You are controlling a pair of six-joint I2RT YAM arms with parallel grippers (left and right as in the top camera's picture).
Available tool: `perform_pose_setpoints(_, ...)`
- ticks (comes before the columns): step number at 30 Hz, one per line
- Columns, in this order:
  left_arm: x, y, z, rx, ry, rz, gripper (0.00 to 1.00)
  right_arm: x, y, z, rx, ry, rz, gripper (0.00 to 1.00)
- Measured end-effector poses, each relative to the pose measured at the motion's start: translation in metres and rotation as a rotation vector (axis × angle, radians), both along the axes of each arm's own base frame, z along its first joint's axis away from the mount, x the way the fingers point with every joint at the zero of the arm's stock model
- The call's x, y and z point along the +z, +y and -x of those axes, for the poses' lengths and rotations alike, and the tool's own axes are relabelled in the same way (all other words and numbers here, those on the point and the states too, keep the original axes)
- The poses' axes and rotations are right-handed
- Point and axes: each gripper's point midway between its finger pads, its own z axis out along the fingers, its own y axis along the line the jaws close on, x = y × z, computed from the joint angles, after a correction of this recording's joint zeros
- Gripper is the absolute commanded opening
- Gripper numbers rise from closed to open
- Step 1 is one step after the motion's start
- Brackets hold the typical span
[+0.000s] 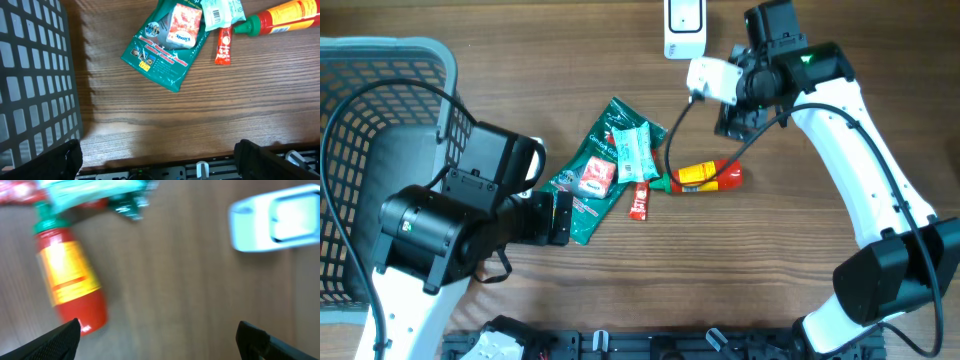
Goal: Scan the item barcode
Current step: 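Regrasp the lying sauce bottle around its body with the right gripper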
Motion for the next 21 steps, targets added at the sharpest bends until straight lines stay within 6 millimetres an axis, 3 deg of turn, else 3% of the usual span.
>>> perform_pose_setpoints(6, 0.0, 0.0, 0.0, 0.0, 0.0, 0.0, 1.0, -0.019, 0.003, 0.041, 0.155, 0.146, 0.003, 1.0)
perform_pose_setpoints(13, 0.0, 0.0, 0.0, 0.0, 0.0, 0.0, 1.0, -0.076, 0.001, 0.072, 0.224, 0.302, 0.008, 1.0)
perform_pose_setpoints(17, 0.0, 0.0, 0.0, 0.0, 0.0, 0.0, 1.0, -0.104, -0.001, 0.079, 0.229, 0.376, 0.018, 1.0)
perform_pose_setpoints(21, 0.0, 0.0, 0.0, 0.0, 0.0, 0.0, 1.0, -0.117, 0.0, 0.074, 0.231, 0.387, 0.022, 1.0)
